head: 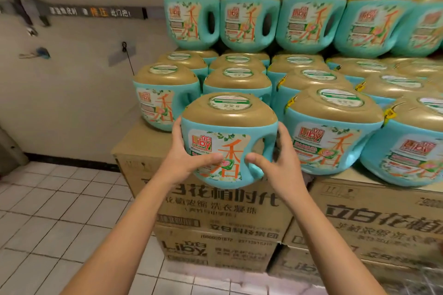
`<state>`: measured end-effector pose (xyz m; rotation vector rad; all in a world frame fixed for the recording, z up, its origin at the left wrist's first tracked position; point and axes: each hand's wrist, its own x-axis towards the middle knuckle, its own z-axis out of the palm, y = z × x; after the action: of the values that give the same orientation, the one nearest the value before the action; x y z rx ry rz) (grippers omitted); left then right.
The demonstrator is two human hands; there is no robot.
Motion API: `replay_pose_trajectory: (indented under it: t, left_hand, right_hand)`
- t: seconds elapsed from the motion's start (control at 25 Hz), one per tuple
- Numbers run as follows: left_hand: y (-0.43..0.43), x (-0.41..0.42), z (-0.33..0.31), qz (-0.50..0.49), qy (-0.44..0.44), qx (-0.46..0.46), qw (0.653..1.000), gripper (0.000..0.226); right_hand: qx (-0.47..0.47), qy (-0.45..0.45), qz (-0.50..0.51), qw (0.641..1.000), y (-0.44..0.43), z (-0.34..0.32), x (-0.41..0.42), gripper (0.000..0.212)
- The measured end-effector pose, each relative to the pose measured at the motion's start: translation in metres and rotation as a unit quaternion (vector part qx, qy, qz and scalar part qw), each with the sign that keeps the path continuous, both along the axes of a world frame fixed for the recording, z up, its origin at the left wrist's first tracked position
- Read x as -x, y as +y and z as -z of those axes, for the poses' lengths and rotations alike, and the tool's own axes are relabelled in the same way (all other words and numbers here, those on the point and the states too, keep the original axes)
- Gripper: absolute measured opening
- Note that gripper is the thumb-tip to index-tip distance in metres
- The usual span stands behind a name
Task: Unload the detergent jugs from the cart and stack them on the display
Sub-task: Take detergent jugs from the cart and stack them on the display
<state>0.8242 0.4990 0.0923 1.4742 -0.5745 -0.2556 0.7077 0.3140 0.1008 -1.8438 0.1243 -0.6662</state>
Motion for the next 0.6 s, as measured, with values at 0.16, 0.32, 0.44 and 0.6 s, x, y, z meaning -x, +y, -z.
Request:
replay_pose_trajectory:
  t: [0.16, 0.32, 0.44, 0.6]
  left_hand:
    - [-0.006, -0.013, 0.006, 0.019, -0.015, -0.012, 1.000, 0.123]
    - [-0.010, -0.017, 0.010, -0.024, -0.008, -0.024, 0.999, 0.110]
    - [-0.014, -0.018, 0.010, -0.074, -0.044, -0.068, 0.994, 0.118]
    - [-0.024, -0.017, 0.010, -0.103, -0.040, -0.051, 0.993, 0.122]
  right_hand:
    - [0.023, 0.028, 0.055, 0.998, 0.003, 0.007, -0.004, 0.087]
    - [0.129, 0.072, 0.121, 0.982, 0.007, 0.006, -0.009, 0.091]
    - [0.152, 0.074, 0.174, 0.970, 0.011, 0.005, -0.012, 0.089]
    - [0.140, 0.095, 0.228, 0.959, 0.017, 0.007, -0.014, 0.079]
